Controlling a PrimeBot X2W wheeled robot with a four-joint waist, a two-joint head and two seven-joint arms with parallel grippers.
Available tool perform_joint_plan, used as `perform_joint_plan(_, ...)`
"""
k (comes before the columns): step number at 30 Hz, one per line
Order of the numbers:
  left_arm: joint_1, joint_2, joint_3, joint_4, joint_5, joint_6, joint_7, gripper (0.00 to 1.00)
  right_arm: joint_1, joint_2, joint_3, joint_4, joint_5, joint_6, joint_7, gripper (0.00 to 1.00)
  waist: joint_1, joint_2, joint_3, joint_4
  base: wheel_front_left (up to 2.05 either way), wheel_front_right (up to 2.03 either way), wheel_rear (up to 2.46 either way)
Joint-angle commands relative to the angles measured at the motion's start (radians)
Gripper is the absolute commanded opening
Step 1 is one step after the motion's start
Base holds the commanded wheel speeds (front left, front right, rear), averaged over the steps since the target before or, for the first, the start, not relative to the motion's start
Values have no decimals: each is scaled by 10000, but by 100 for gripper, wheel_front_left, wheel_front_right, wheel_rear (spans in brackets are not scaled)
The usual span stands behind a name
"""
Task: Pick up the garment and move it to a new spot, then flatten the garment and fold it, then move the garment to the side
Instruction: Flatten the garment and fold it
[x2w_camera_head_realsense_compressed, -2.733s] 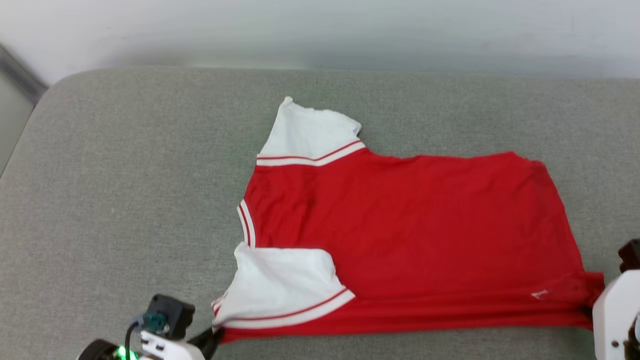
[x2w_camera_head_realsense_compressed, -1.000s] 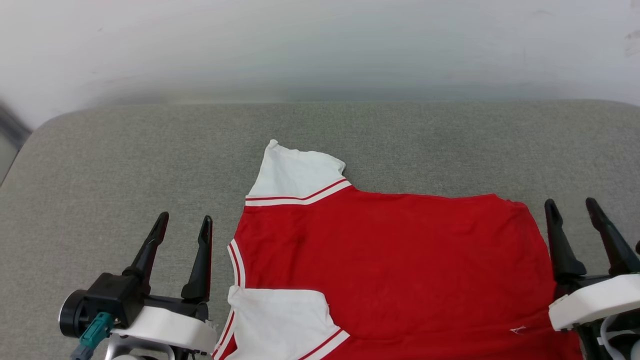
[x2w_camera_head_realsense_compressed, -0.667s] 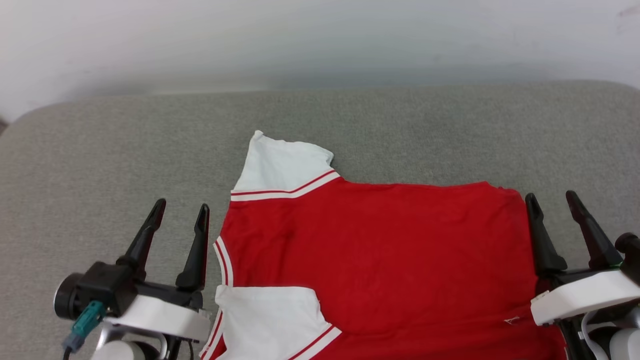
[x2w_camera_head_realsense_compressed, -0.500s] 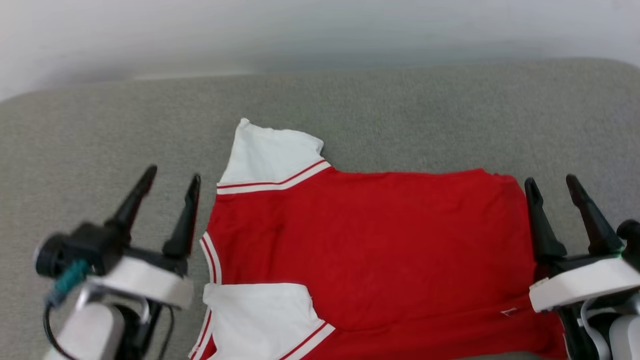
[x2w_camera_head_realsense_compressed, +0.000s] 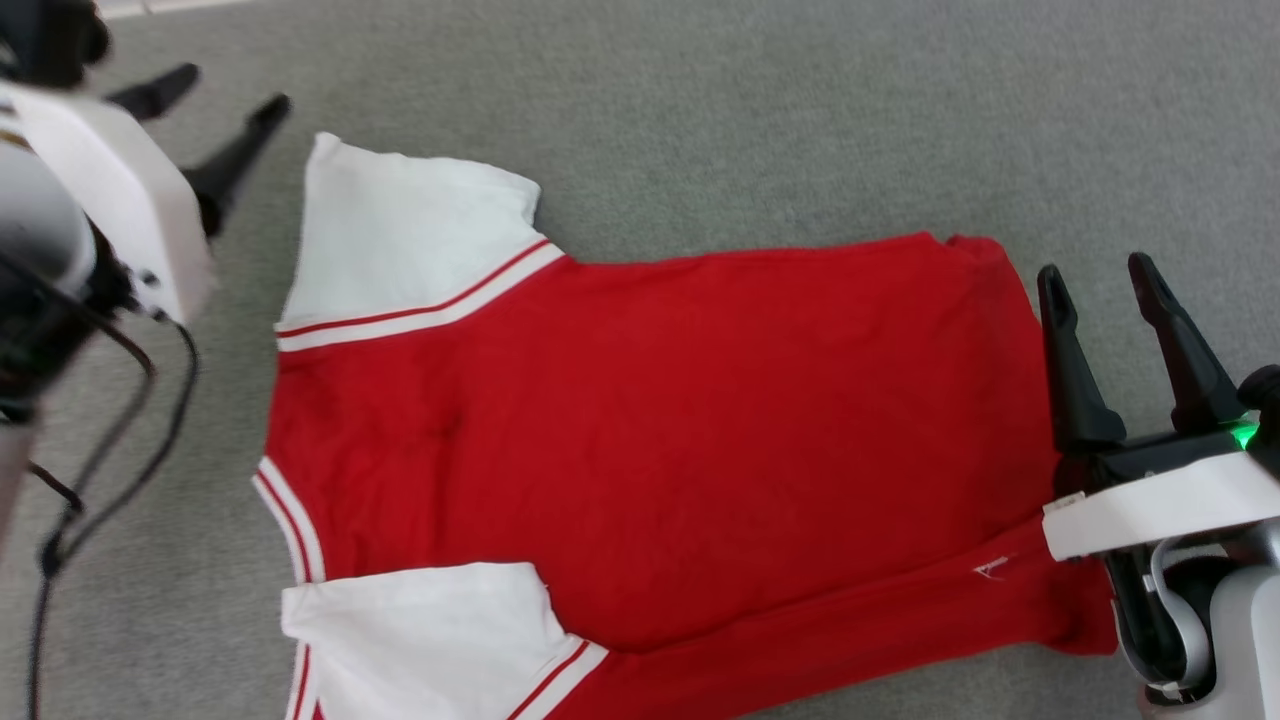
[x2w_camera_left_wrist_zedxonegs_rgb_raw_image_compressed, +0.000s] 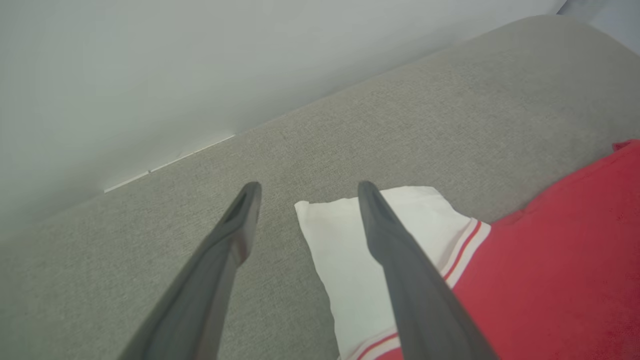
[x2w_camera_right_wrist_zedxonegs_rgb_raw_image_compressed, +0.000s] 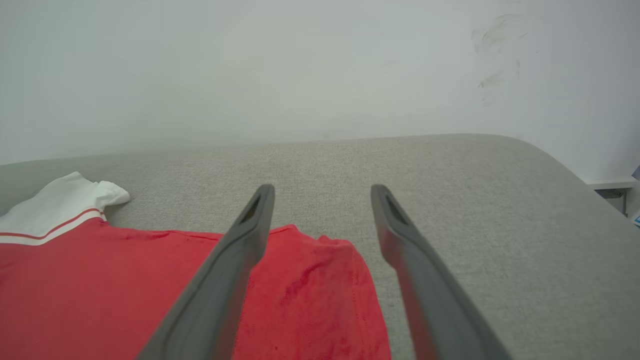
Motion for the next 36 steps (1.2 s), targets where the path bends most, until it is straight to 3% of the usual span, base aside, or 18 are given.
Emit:
perform_joint_plan(1,-671,298,-66,279,-357,-24,1176,100,-263,137,122,-180,-63,-3,22,100,-1,-1,720,-537,0,0,0)
perform_joint_plan(2,-671,298,-66,279,-357,-24,1176,100,-263,137,122,-180,-63,-3,22,100,-1,-1,720,-537,0,0,0)
perform_joint_plan(6,-1607,681,-279,729,-914,51,3332,100,-363,257,195,-381,-48,-4,-7,100,-1,-1,1169,-809,0,0,0)
perform_joint_plan(11,-2287,796,-494,1141,-1234,276,4828,100,-428,386,296,-439,-45,-4,-24,100,-1,-1,1567,-1048,0,0,0)
perform_joint_plan(20,-2555,949,-922,1844,-772,409,5316,100,-593,479,486,-489,158,-4,-228,100,-1,-1,1983,-1337,0,0,0)
perform_joint_plan(24,-2208,1032,-1207,2148,-910,270,5649,100,-514,467,560,-436,80,-4,-250,100,-1,-1,2002,-1392,0,0,0)
perform_joint_plan(26,-2030,989,-1308,2202,-1056,194,5698,16,-485,449,555,-387,30,-4,-240,100,-1,-1,1978,-1390,0,0,0)
perform_joint_plan(27,-1949,930,-1350,2193,-1129,162,5678,0,-473,436,529,-368,1,-4,-233,100,-1,-1,1947,-1373,0,0,0)
perform_joint_plan(36,-1928,578,-1310,2142,-1083,14,3876,0,-242,-134,371,-188,-71,-4,403,100,-1,-1,1058,-879,0,0,0)
